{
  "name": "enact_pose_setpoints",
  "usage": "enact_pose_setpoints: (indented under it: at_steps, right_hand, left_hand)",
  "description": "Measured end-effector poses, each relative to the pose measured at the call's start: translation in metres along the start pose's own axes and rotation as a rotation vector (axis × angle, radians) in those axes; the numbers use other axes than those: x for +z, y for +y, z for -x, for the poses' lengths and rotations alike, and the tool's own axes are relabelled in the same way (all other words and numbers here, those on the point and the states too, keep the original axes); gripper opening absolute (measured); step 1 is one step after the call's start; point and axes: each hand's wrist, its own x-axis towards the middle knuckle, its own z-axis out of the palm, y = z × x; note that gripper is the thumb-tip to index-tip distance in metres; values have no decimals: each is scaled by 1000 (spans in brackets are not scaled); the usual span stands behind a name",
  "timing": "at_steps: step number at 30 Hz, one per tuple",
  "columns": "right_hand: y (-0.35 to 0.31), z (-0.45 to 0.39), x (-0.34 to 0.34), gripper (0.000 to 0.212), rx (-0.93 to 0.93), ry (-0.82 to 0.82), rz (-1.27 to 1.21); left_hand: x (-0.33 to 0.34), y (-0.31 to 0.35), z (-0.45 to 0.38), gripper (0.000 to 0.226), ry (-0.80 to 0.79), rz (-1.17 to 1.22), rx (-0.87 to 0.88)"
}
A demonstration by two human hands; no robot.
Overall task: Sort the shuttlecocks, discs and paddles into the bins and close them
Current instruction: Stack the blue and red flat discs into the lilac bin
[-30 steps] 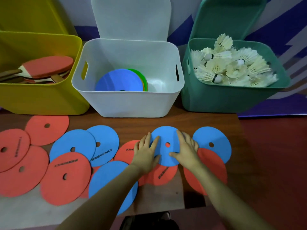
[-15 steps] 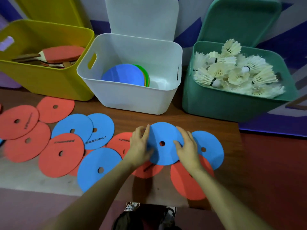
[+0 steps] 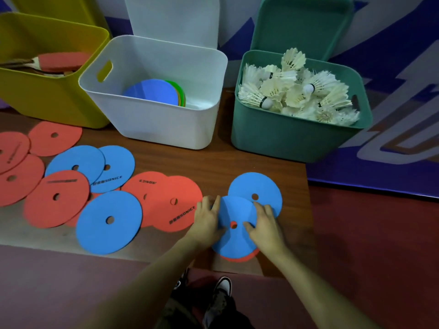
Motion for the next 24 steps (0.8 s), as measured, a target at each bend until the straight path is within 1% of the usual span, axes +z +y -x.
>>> enact_pose_setpoints:
  at_steps: [2, 4, 8, 10, 12, 14, 16, 19, 22, 24]
  right_hand:
    - [9, 3, 2, 62, -41, 58, 88]
    - [13, 4, 3, 62, -74, 94, 99]
    - [10, 12, 12, 61, -205, 111, 64]
    - [11, 16, 14, 61, -206, 128, 29]
    - [12, 16, 12, 65, -193, 130, 9]
    - [11, 12, 9, 71, -176, 105, -3]
    - [8, 8, 5, 71, -162, 80, -61]
    - [8, 2, 0, 56, -182, 83, -103]
    - [12, -4, -4, 41, -237, 108, -107]
    - [14, -8, -10, 36, -260, 139, -128]
  left_hand:
    - [5, 5, 2, 83, -10, -17, -47]
    - [5, 5, 1, 81, -16, -42, -68]
    - [6, 2, 4, 78, -102, -112, -9]
    - [12, 4, 8, 71, -109, -135, 12]
    - [17, 6, 12, 70, -85, -108, 3]
    - [17, 8, 12, 72, -60, -78, -3]
    - [12, 9, 10, 79, -25, -15, -11]
    - [5, 10, 6, 87, -23, 0, -20]
    - [5, 11, 7, 86, -12, -64, 13]
    - [5, 13, 6, 85, 15, -95, 58]
